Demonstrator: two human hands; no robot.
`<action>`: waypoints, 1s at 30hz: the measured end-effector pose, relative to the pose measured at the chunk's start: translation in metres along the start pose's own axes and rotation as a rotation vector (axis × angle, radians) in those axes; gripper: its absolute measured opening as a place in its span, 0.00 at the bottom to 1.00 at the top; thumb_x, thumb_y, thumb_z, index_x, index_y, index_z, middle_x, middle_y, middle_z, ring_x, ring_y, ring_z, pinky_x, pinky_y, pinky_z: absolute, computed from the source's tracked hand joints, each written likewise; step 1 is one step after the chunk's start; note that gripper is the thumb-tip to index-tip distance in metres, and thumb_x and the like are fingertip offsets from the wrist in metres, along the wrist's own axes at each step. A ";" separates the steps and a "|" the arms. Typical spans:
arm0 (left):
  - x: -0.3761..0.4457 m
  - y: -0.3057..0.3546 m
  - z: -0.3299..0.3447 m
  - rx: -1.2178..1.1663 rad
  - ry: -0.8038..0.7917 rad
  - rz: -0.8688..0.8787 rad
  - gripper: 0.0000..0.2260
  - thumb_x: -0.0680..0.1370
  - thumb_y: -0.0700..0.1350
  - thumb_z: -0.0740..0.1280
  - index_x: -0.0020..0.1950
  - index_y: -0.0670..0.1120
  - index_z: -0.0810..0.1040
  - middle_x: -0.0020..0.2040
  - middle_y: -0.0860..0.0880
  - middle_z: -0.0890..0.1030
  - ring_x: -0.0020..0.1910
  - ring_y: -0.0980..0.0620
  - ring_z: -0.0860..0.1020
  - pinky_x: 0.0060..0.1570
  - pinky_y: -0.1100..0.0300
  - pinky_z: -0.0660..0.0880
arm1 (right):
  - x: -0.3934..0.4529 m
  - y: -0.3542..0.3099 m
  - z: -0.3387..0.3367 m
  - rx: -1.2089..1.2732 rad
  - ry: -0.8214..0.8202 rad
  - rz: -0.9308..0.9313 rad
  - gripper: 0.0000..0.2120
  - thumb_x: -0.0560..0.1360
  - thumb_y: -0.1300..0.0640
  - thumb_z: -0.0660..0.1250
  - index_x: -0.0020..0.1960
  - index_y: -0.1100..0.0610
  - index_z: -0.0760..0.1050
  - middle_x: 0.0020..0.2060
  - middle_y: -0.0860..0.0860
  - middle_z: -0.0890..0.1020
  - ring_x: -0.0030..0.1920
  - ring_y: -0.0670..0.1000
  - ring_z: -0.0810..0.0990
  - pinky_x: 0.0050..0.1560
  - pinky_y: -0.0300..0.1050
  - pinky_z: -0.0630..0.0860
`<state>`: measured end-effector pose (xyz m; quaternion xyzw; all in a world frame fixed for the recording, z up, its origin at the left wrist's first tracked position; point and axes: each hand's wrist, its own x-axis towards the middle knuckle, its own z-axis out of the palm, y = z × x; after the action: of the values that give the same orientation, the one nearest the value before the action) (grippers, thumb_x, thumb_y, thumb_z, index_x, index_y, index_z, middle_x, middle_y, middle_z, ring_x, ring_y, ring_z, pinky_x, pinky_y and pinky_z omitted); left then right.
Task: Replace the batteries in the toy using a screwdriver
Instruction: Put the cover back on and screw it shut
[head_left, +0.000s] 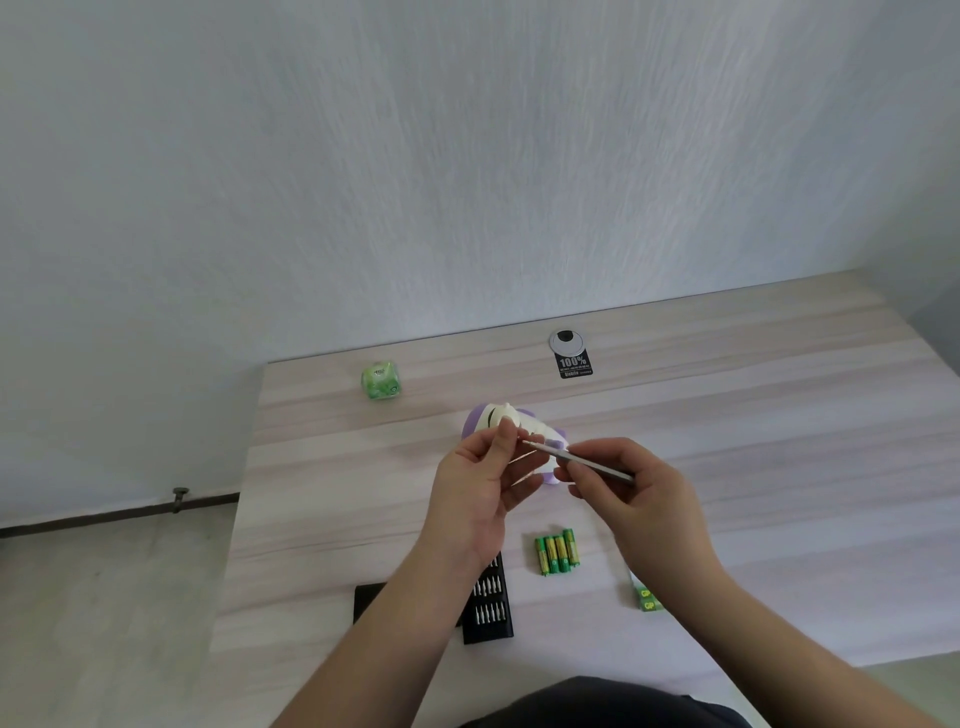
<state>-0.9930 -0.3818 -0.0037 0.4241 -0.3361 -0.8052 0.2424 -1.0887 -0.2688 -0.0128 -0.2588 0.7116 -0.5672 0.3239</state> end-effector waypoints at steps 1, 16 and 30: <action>-0.002 0.001 0.001 0.011 -0.009 0.005 0.11 0.81 0.43 0.61 0.44 0.40 0.78 0.34 0.48 0.85 0.32 0.56 0.83 0.27 0.65 0.76 | -0.001 0.000 0.000 -0.002 -0.003 0.000 0.06 0.75 0.61 0.70 0.50 0.53 0.80 0.40 0.45 0.86 0.45 0.43 0.85 0.49 0.39 0.80; -0.004 0.002 0.003 0.039 -0.015 0.010 0.11 0.80 0.44 0.63 0.43 0.40 0.79 0.35 0.48 0.85 0.33 0.56 0.83 0.33 0.66 0.79 | -0.003 0.000 0.002 0.045 0.010 -0.024 0.05 0.76 0.63 0.68 0.50 0.56 0.80 0.39 0.48 0.86 0.43 0.44 0.85 0.44 0.33 0.79; -0.004 -0.005 0.002 0.033 0.029 0.062 0.10 0.80 0.42 0.64 0.42 0.39 0.78 0.35 0.47 0.85 0.34 0.55 0.83 0.33 0.65 0.78 | -0.006 0.001 0.005 -0.042 0.038 -0.014 0.07 0.74 0.61 0.71 0.49 0.50 0.80 0.40 0.42 0.86 0.44 0.42 0.84 0.46 0.38 0.80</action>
<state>-0.9931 -0.3750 -0.0045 0.4290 -0.3586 -0.7856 0.2649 -1.0815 -0.2673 -0.0136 -0.2596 0.7277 -0.5591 0.3007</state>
